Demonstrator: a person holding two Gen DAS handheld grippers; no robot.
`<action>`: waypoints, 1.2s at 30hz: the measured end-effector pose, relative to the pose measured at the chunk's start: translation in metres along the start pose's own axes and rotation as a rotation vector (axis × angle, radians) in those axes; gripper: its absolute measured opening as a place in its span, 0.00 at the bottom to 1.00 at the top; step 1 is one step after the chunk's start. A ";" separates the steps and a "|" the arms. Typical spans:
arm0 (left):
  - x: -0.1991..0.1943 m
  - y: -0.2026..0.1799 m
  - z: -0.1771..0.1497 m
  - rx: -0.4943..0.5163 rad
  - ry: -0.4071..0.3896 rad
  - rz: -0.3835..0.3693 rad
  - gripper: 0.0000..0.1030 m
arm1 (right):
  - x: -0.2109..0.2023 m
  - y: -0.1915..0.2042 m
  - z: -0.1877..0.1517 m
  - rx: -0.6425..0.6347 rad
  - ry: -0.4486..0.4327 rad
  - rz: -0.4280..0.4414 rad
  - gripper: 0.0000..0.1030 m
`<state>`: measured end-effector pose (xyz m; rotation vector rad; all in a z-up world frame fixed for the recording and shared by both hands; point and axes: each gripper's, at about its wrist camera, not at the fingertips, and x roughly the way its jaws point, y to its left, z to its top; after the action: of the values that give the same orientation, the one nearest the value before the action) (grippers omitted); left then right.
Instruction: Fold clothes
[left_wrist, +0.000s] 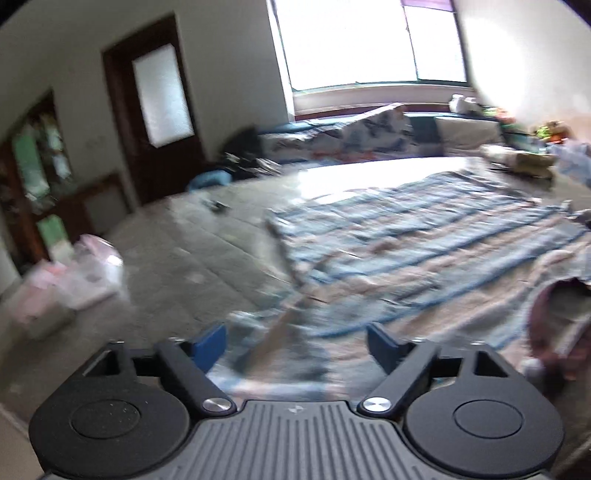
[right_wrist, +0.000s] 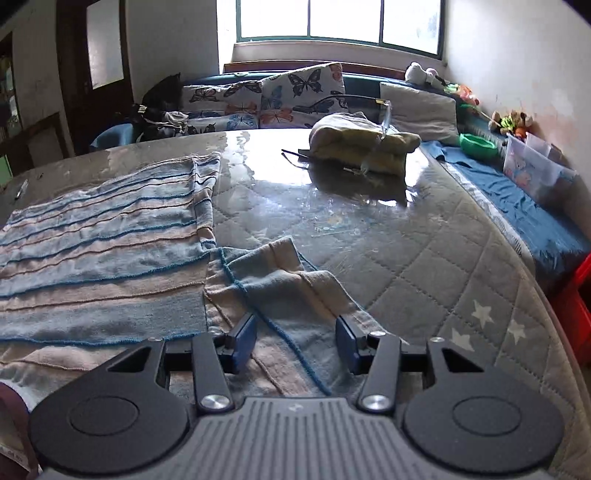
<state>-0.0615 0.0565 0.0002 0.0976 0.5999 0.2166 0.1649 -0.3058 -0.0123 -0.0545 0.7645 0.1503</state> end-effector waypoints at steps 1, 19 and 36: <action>0.004 -0.002 -0.002 0.006 0.012 -0.016 0.67 | -0.001 0.000 -0.001 0.000 0.001 -0.002 0.47; 0.032 0.039 -0.008 0.218 -0.046 -0.005 0.58 | -0.044 0.037 -0.041 0.006 -0.003 -0.062 0.50; 0.018 0.027 0.017 0.120 -0.051 -0.106 0.64 | -0.009 0.056 0.010 -0.022 -0.026 0.107 0.46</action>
<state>-0.0425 0.0866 0.0083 0.1857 0.5658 0.0747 0.1562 -0.2507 0.0012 -0.0325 0.7398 0.2604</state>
